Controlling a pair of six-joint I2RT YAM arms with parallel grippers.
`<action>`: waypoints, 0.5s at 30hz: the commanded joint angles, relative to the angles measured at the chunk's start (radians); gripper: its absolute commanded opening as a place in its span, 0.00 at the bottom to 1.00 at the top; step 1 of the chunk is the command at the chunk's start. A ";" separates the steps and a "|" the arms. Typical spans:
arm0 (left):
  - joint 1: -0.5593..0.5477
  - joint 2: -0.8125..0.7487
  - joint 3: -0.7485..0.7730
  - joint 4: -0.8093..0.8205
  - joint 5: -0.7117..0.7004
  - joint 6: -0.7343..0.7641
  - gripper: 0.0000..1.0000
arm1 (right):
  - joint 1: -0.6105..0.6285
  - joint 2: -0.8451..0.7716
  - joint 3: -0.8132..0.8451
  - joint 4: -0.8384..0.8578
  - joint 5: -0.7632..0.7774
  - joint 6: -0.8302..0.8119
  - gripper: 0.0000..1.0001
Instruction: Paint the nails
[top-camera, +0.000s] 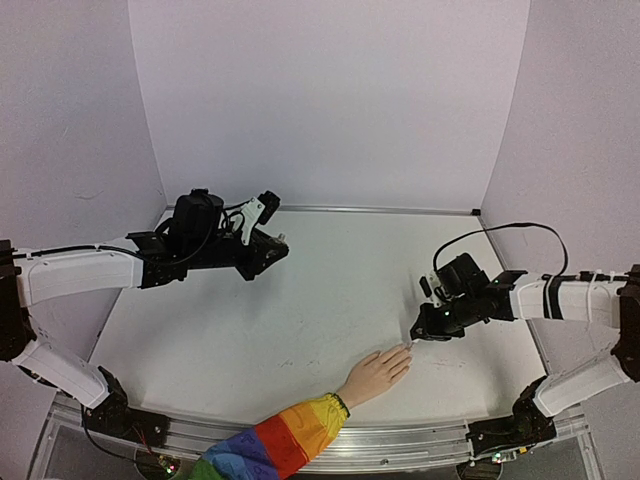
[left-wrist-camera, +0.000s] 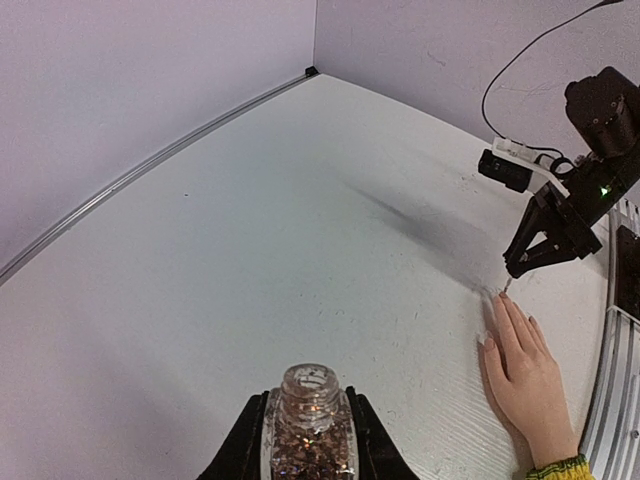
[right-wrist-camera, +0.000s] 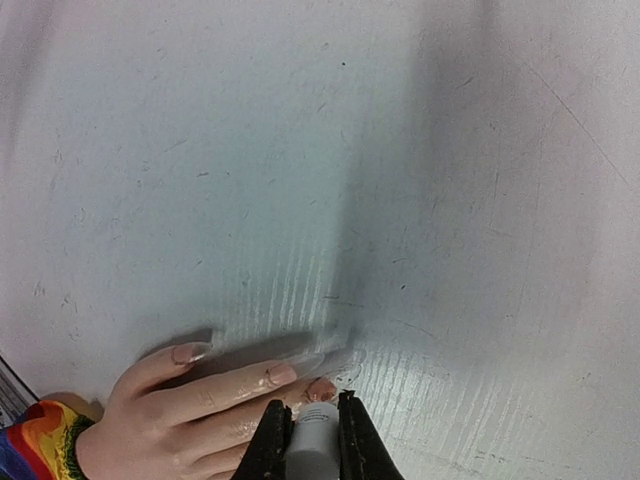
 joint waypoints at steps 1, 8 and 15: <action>0.006 -0.043 0.021 0.053 0.010 0.006 0.00 | -0.001 0.016 0.013 -0.006 -0.016 -0.010 0.00; 0.006 -0.040 0.022 0.054 0.010 0.007 0.00 | -0.001 0.024 0.011 -0.006 -0.012 -0.007 0.00; 0.006 -0.042 0.020 0.053 0.006 0.009 0.00 | -0.002 0.032 0.009 -0.006 -0.011 -0.004 0.00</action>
